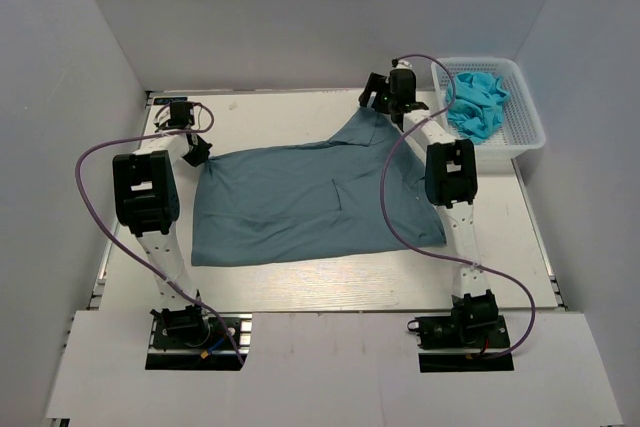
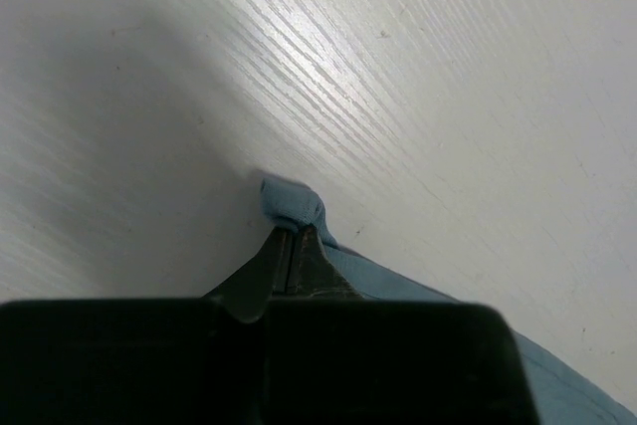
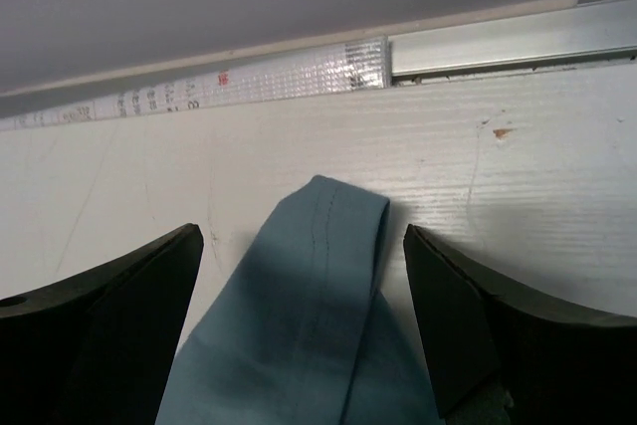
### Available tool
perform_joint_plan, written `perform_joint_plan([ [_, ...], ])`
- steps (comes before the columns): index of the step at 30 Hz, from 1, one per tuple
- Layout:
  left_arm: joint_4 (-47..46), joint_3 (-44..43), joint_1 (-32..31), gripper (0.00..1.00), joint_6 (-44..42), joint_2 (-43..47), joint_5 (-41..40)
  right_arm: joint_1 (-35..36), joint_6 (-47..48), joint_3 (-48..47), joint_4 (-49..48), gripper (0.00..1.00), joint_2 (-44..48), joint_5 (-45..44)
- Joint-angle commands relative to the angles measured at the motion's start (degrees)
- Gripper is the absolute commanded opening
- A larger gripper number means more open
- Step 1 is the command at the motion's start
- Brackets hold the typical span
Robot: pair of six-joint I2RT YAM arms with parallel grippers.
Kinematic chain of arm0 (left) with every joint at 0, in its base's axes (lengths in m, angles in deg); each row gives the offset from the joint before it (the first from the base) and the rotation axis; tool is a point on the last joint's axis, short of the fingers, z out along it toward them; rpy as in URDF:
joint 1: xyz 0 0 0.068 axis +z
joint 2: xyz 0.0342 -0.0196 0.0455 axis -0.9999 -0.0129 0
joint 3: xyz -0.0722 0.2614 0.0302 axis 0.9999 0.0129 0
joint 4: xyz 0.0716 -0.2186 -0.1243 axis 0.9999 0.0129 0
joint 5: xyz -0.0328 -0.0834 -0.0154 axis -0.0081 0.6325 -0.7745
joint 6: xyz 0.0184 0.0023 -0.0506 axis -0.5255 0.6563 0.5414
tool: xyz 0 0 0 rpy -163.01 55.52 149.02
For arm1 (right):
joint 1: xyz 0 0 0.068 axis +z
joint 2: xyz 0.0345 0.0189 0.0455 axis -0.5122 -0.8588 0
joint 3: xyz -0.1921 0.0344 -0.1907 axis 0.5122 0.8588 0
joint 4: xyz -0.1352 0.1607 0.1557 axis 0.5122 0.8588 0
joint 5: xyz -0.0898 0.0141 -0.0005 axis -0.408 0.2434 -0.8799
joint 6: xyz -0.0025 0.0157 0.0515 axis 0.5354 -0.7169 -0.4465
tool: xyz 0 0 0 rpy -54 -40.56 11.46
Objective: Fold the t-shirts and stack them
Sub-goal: Grap the side of the flattened tshirt furthest away from the robot with both arms, then fold the other side of the tshirt into a rectangle
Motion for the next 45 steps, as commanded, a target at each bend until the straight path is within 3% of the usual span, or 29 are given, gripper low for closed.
perform_joint_plan([
  [1,8.59,3.77,-1.1,0.0,-1.4,-1.81,3.7,-0.29,-3.05,-2.91,-5.54,0.88,-1.87,-0.68],
  [5,7.98,3.77,-1.1,0.0,-1.93,-0.67,4.75,-0.9,-5.77,-2.83,-8.78,0.86,-3.27,-0.43],
  [11,8.51,2.54,-1.1,0.0,-1.93,-0.66,4.76,-0.47,-7.98,-3.79,-11.08,0.63,-5.04,3.97],
  [15,8.51,2.01,-1.1,0.0,-1.93,-1.19,4.76,-0.82,-8.15,-2.74,-10.21,0.41,-4.25,0.83],
  [19,8.51,2.01,-1.1,0.0,-1.93,-1.19,5.28,-0.73,-6.31,-0.64,-9.41,0.0,-1.17,-5.07],
  [28,8.51,0.96,-1.1,0.0,-2.45,5.64,4.05,-0.47,0.81,4.46,-5.99,0.0,12.26,-6.4],
  [31,8.51,3.41,-1.1,0.0,-2.98,10.73,3.44,-0.03,-0.58,11.29,-2.82,0.0,21.14,-6.13],
  [37,7.98,11.58,-1.1,0.0,-2.98,20.77,4.58,-0.47,-6.21,25.87,13.69,0.0,36.79,-7.89],
  [45,10.7,20.12,-1.1,0.0,-2.81,34.04,-1.83,-0.56,-7.89,42.96,24.32,0.0,56.39,-12.97],
])
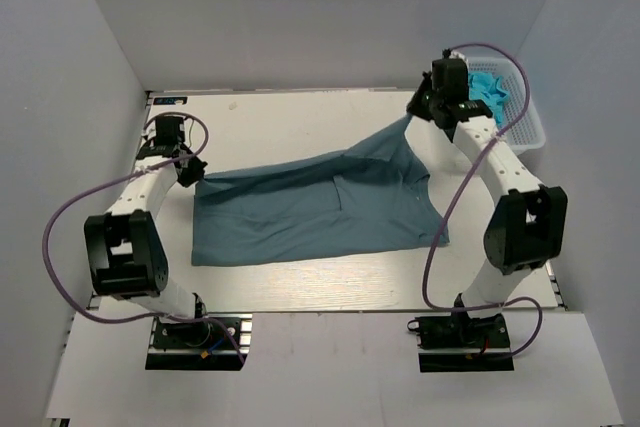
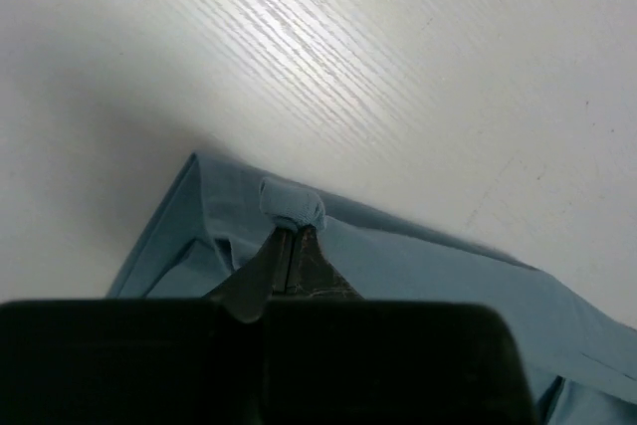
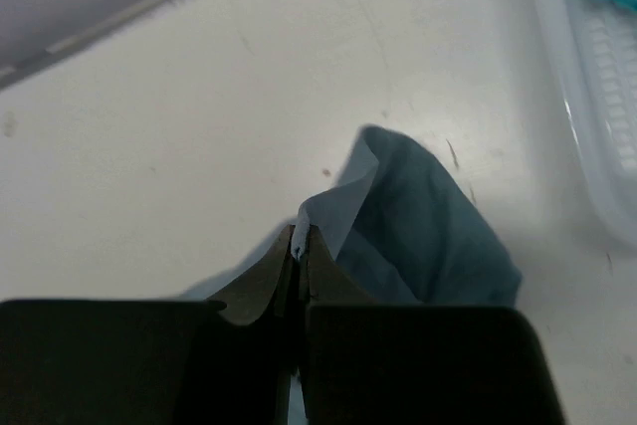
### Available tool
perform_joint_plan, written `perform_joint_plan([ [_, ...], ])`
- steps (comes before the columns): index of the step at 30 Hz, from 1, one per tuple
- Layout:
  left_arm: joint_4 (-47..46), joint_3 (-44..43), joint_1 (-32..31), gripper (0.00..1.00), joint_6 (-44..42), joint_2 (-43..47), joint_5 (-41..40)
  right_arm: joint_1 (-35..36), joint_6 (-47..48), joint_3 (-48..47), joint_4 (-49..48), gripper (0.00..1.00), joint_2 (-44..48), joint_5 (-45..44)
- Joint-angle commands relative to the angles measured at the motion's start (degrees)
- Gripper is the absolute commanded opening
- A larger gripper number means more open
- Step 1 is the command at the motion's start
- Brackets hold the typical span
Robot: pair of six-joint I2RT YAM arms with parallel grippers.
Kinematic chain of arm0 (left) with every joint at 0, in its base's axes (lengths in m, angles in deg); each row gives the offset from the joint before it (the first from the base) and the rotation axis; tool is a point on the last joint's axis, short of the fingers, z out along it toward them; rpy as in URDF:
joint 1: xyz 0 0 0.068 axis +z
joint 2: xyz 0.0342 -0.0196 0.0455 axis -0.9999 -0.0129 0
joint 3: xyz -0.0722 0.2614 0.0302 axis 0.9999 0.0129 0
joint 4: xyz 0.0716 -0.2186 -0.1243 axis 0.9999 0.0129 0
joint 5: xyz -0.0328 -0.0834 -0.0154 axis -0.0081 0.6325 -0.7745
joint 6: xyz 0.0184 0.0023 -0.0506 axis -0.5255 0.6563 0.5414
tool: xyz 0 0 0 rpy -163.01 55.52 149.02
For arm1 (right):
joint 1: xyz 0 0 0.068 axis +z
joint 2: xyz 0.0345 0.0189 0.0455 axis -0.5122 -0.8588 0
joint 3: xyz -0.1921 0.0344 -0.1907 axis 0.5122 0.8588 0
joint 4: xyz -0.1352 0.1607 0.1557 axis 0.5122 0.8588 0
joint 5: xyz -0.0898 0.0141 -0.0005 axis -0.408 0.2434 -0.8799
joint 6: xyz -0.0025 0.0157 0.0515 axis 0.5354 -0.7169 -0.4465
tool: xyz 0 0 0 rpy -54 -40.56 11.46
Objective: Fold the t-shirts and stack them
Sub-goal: Fold the other side of the tshirt into a rectangle
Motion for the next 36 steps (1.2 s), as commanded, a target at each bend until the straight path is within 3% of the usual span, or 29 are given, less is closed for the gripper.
perform_joint_plan([
  [1,2.72,1.99,-0.23,0.0,-0.05,5.18,-4.6,-0.27,-1.2,4.34,8.25,0.0,4.22,-4.86],
  [7,3.44,2.0,-0.23,0.0,0.48,8.79,-8.4,-0.89,-0.76,13.92,9.57,0.0,12.75,-6.79],
  [16,6.6,-8.02,-0.23,0.0,-0.32,0.71,-9.19,-1.85,-0.85,10.77,18.17,0.0,13.19,-5.39],
  [22,6.51,-0.91,-0.23,0.0,0.21,5.7,-7.87,-2.12,-0.76,14.45,22.75,0.0,16.09,-3.99],
  [33,9.48,9.21,-0.23,0.0,5.83,9.76,-9.72,-1.94,-1.37,31.75,24.6,0.0,26.02,0.15],
  [34,10.72,9.9,-0.23,0.02,6.36,9.76,-9.72,-1.94,-1.64,33.34,24.52,0.0,26.2,0.06],
  [35,11.95,9.91,-0.23,0.18,6.36,9.76,-9.72,-2.03,-1.9,34.66,25.38,0.0,26.29,-0.03],
  [36,15.0,10.61,-0.23,0.3,6.36,9.76,-11.37,-2.03,-1.99,35.19,26.26,0.25,26.21,-0.72],
])
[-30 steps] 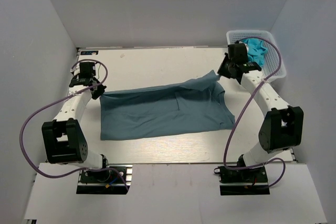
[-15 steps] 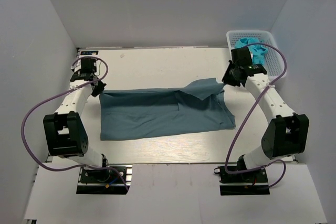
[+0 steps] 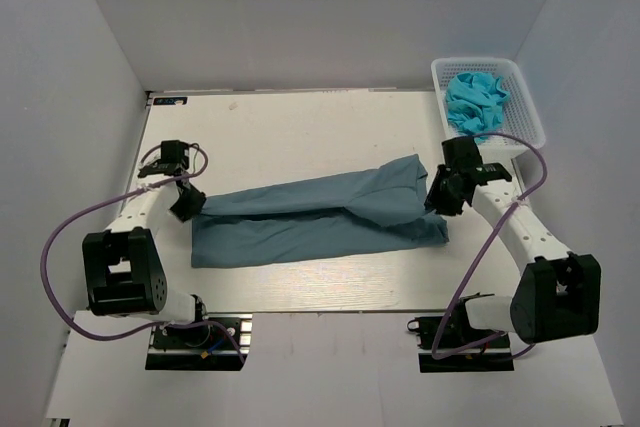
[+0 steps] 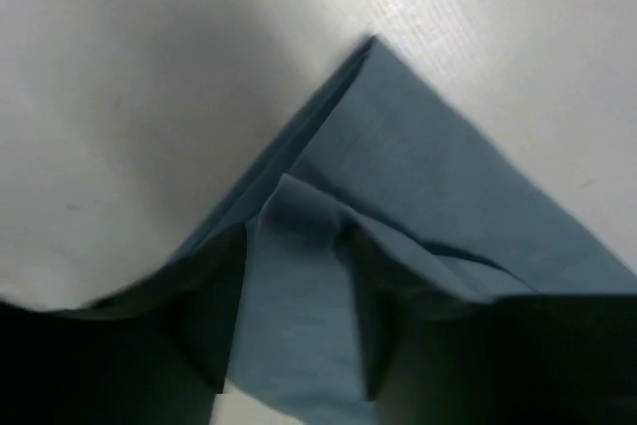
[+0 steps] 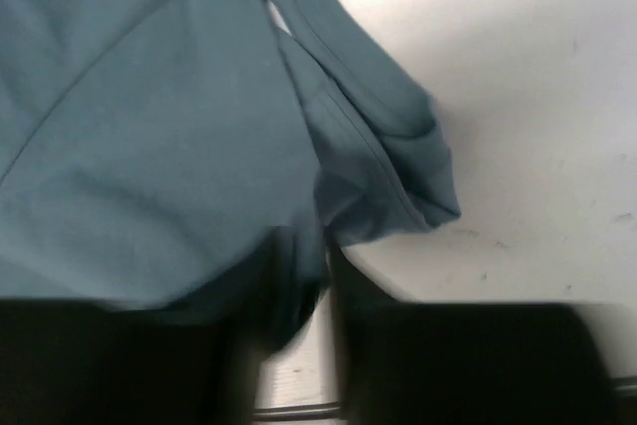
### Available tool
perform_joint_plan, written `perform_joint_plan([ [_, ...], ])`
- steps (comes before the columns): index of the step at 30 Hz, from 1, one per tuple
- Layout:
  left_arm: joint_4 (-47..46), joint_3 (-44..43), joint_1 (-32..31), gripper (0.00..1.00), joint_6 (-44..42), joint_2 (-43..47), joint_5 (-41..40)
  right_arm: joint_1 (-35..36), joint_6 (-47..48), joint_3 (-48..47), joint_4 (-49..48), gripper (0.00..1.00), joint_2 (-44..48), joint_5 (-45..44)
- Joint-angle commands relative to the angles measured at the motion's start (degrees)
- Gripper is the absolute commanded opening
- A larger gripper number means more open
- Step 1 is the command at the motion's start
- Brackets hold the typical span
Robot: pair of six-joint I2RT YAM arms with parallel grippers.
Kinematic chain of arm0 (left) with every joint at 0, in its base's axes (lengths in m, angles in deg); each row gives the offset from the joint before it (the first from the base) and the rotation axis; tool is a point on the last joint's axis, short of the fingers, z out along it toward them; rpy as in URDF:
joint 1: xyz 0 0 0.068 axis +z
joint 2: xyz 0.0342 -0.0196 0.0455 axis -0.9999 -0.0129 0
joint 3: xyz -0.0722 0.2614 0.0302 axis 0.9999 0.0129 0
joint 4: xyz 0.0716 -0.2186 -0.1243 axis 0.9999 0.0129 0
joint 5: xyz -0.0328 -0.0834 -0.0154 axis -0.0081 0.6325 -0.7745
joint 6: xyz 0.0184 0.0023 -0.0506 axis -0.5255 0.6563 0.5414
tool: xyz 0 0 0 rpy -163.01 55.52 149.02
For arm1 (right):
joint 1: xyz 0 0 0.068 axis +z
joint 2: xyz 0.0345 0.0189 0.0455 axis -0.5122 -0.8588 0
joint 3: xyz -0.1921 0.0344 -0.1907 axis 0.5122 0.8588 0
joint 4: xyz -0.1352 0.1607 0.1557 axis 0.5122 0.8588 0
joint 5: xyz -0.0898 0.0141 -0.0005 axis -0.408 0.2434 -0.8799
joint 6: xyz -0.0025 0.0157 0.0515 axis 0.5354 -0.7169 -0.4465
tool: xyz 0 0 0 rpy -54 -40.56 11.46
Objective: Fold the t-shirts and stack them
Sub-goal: Fold the other side of the tshirt into a rectangle, then rotate the tshirt 90 degrees
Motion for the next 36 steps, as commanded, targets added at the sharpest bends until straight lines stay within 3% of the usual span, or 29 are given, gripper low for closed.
perform_joint_plan([
  [1,8.23,-0.07,0.06,0.66,3.25,2.54,-4.34,-0.5,-0.5,2.47,3.52,0.44,1.27,-0.84],
  [2,10.51,-0.86,0.75,0.81,3.96,2.54,-4.87,-0.59,-0.59,3.79,4.74,0.58,1.79,-1.28],
  [3,12.45,-1.91,0.76,0.86,3.97,2.54,-5.49,-0.5,-0.33,4.15,5.97,0.64,2.06,-2.32],
  [4,16.12,-4.62,0.76,0.99,5.19,3.41,-8.63,-0.5,0.19,4.24,7.2,0.67,2.32,-2.51],
  [7,18.71,-10.77,0.76,1.0,6.52,6.49,-10.94,-0.76,1.87,2.67,9.14,0.81,3.82,-4.0],
  [8,18.71,-12.11,0.76,1.0,6.52,7.02,-9.99,-0.5,2.74,1.53,9.15,0.9,4.16,-4.27],
  [12,9.77,-13.36,-0.03,1.0,2.48,7.64,4.2,-0.15,5.02,-1.81,3.2,0.9,3.47,-0.59],
  [15,-0.25,-9.85,-0.03,1.0,1.68,5.19,16.51,0.03,6.61,-1.48,-4.37,0.9,2.59,11.07],
  [18,-6.5,-6.33,-1.34,1.0,2.21,0.11,23.14,0.64,6.0,-0.16,-11.23,0.9,0.31,19.0],
  [25,-9.41,0.88,-4.16,1.0,3.52,-9.04,22.46,2.49,4.86,2.04,-14.23,0.9,-12.32,20.52],
  [30,-3.63,4.04,-6.44,1.0,4.23,-11.87,19.38,2.4,2.84,-0.24,-13.36,0.9,-22.18,18.32],
  [34,3.12,4.76,-11.27,1.0,6.95,-10.74,17.81,2.58,1.17,-9.37,-14.05,0.9,-34.99,15.78],
  [36,6.39,4.76,-14.61,1.0,9.41,-10.73,16.13,2.31,1.16,-20.25,-13.27,0.9,-42.01,12.98],
])
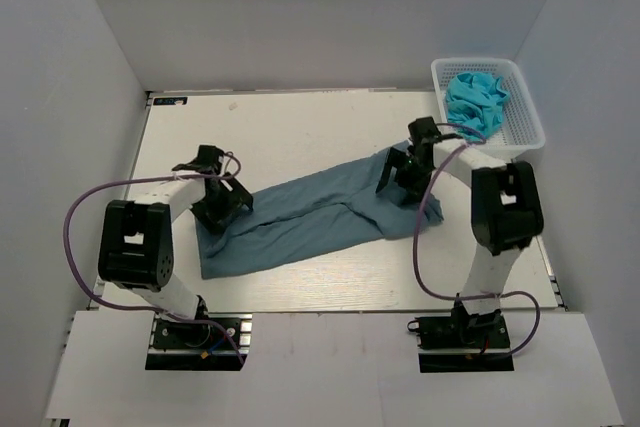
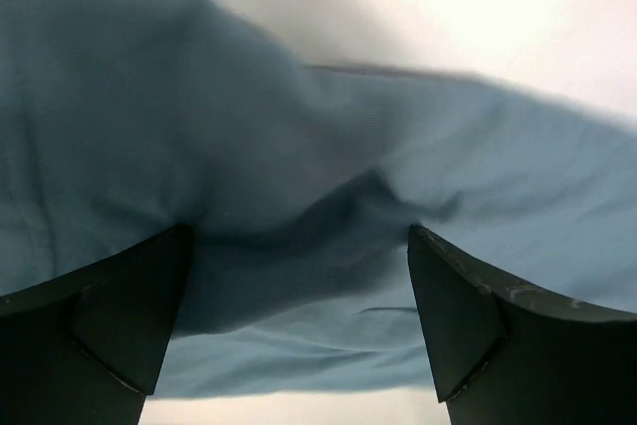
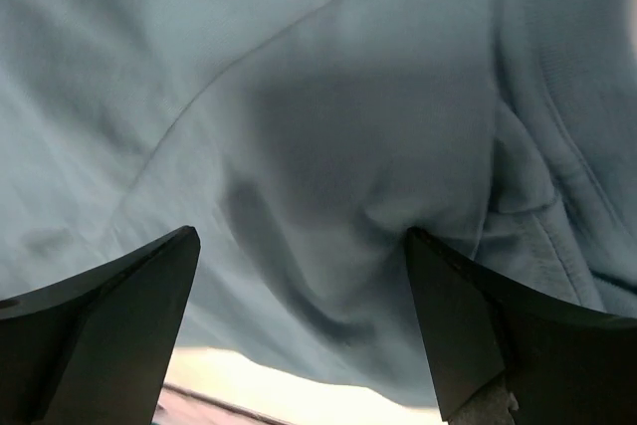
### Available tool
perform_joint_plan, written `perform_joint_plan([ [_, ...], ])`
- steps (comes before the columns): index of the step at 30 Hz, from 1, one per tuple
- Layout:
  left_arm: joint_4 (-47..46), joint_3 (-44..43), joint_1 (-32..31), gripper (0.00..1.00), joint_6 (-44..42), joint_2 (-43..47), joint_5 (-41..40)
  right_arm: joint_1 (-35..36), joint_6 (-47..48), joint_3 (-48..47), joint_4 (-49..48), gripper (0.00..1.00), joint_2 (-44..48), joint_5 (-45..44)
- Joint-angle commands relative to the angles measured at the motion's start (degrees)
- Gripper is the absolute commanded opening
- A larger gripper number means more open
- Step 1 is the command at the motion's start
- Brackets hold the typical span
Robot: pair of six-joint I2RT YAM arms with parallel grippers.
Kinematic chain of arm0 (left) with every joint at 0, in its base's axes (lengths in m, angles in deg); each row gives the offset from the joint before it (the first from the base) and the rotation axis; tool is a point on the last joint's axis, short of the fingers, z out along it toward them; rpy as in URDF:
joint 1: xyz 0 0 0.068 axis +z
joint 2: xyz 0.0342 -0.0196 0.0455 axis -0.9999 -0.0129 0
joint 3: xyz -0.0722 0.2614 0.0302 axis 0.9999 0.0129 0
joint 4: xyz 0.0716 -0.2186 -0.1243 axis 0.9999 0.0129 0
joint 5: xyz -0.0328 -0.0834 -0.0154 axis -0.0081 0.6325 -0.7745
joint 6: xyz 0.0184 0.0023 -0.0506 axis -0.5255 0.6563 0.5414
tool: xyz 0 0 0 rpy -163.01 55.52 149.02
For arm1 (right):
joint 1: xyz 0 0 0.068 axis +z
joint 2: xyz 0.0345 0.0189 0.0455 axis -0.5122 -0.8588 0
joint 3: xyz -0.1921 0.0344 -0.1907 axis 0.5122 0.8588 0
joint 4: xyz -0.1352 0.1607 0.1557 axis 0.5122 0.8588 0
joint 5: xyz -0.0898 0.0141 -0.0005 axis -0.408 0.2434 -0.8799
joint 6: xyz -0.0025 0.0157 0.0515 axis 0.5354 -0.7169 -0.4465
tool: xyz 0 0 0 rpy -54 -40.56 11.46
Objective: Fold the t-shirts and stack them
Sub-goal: Rotate the tshirt 90 degrees
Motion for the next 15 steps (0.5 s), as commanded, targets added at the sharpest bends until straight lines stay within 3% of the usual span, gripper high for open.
perform_joint_plan([
  [1,12.21,4.1,-5.74,1.0,3.69,-0.94,0.14,0.21,-0.25,-11.74,0.44,0.9,-15.55,-7.92],
  [2,12.93,5.58,-7.15,1.0,4.3,-0.94,1.46,0.39,0.44,-15.61,1.7,0.9,-18.12,-9.08],
  [3,14.24,6.21,-10.12,1.0,5.53,-0.94,2.78,0.83,0.71,-28.0,2.5,0.9,-23.37,-9.88],
  [4,16.34,6.82,-11.89,1.0,5.54,-1.46,6.45,1.18,1.67,-32.3,4.34,0.9,-28.64,-8.49],
  [8,22.93,0.96,-23.57,1.0,3.79,-2.08,17.37,2.59,3.09,-66.74,2.35,0.9,-46.32,3.36],
  [9,25.48,-1.67,-27.86,1.0,0.39,-2.08,18.69,2.94,2.91,-68.36,-3.32,0.9,-47.58,5.56],
  [10,26.28,-6.22,-29.64,1.0,-2.0,-2.08,25.92,3.2,2.91,-67.95,-11.56,0.9,-47.33,10.98],
  [12,22.27,-9.07,-34.64,1.0,-5.25,-1.38,34.58,3.81,2.56,-64.54,-20.55,0.9,-44.7,11.2],
  [15,30.49,-19.14,-35.29,1.0,-9.38,-1.38,25.33,3.99,4.13,-62.06,-26.93,0.9,-38.11,8.93],
])
